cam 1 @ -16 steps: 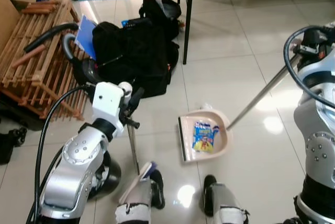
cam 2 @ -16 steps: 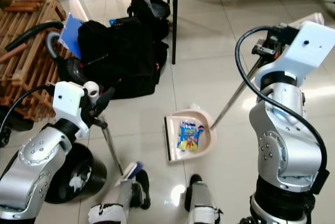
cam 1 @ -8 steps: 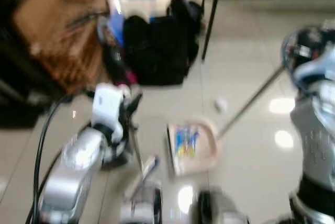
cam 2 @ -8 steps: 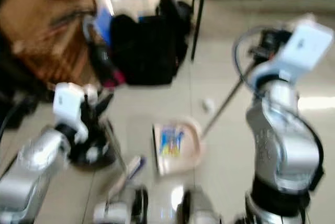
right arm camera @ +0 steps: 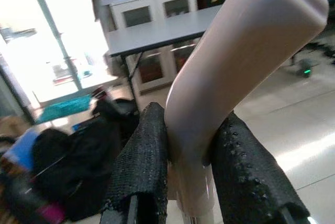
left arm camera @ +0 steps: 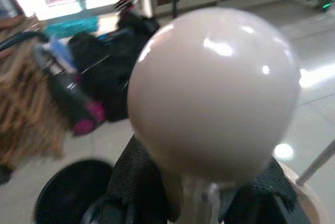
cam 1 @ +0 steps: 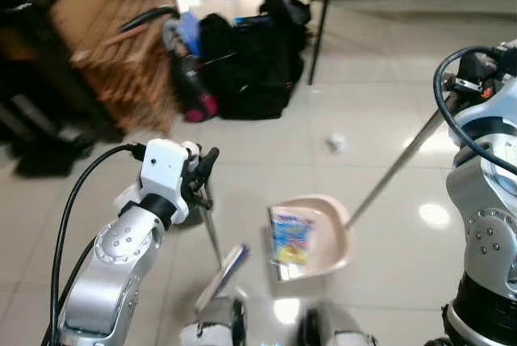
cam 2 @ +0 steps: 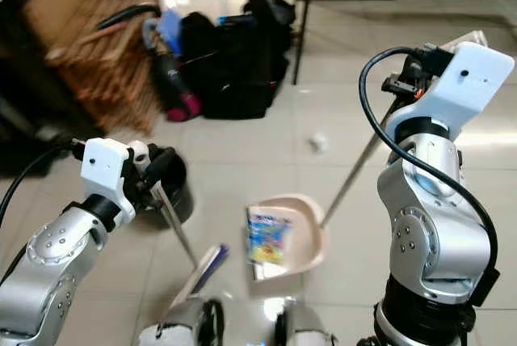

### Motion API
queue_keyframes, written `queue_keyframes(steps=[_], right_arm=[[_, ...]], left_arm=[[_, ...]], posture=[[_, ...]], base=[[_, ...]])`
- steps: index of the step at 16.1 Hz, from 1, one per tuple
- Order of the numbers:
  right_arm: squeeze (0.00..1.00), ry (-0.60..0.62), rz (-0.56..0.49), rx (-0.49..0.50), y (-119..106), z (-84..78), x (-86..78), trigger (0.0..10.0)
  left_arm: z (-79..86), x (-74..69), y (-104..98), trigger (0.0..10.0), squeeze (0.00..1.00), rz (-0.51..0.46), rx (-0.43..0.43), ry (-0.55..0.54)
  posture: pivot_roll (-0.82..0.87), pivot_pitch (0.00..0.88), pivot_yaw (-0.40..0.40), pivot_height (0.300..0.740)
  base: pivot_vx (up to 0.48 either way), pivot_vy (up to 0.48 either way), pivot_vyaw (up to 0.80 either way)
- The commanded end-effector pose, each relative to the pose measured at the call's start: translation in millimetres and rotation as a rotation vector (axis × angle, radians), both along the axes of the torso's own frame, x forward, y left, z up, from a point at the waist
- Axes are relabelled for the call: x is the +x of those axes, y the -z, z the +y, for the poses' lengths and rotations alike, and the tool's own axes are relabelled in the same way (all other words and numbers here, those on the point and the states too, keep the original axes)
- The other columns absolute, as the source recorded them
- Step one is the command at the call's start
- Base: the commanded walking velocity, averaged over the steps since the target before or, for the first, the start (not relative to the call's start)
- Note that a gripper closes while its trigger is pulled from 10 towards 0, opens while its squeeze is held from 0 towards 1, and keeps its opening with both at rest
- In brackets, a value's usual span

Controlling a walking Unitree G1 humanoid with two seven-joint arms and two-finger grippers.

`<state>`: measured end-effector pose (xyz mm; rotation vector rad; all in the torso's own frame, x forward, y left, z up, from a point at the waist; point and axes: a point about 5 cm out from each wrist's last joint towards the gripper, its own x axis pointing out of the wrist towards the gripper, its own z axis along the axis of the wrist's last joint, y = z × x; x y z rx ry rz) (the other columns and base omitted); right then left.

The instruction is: Sweep floor

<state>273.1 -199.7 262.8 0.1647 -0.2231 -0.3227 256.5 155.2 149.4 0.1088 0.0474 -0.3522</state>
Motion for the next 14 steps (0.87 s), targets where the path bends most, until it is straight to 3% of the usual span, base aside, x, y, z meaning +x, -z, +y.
queue_keyframes(steps=[1,7,14], right_arm=[[0.00,-0.011,-0.033,0.015,-5.3,1.8,-5.0,10.0],[0.00,-0.025,0.007,0.038,2.8,7.7,-11.2,10.0],[0.00,-0.080,0.038,0.050,7.0,15.6,-12.9,10.0]], left_arm=[[3.3,-3.5,-1.2,10.0,0.00,0.002,0.017,-0.011],[10.7,-14.1,0.3,10.0,0.00,0.024,0.025,-0.043],[18.2,-17.8,-9.6,10.0,0.00,-0.015,0.033,-0.085]], posture=[[-0.05,0.176,0.047,0.740],[-0.04,0.212,0.027,0.740],[-0.03,0.257,0.013,0.740]], base=[[0.000,0.000,0.00],[0.000,0.000,0.00],[0.000,0.000,0.00]])
